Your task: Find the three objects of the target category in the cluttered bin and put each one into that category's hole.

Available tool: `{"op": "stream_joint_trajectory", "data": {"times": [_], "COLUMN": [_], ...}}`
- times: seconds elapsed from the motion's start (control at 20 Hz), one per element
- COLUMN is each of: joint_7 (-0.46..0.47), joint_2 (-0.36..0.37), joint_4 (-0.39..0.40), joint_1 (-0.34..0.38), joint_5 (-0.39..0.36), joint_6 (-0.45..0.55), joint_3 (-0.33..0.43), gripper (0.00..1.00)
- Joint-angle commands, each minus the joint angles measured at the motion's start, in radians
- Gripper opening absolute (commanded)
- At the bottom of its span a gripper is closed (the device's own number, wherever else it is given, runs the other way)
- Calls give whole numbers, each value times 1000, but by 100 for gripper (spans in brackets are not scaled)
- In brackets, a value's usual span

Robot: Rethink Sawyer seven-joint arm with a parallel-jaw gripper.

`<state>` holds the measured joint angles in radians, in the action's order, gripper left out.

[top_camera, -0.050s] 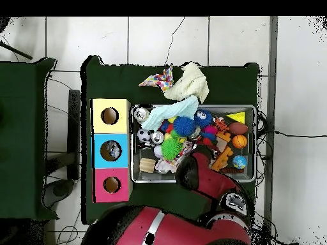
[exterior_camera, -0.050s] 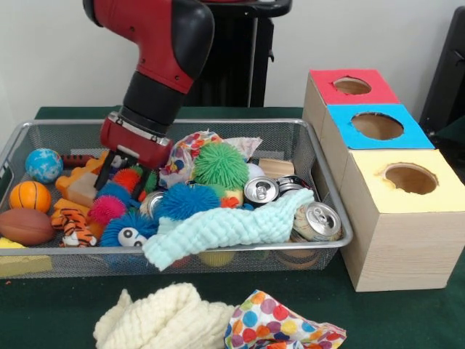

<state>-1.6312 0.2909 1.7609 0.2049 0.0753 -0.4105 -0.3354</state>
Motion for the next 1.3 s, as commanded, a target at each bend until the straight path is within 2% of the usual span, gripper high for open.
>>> {"op": "stream_joint_trajectory", "data": {"times": [0.05,0.35,0.65,0.8,1.05,1.1,1.3], "joint_7": [-168,-208,-228,-239,-299,-294,-328], "joint_2": [-138,-115,-109,-101,-108,-102,-104], "joint_4": [18,44,58,63,71,74,83], "joint_1": [-57,-148,-206,-198,-144,-126,-124], "joint_5": [22,135,214,216,169,153,167], "joint_6": [11,65,63,49,-59,-45,-89], "joint_3": [54,32,23,40,98,114,116], "gripper": [100,100,100,100,100,0,0]}}
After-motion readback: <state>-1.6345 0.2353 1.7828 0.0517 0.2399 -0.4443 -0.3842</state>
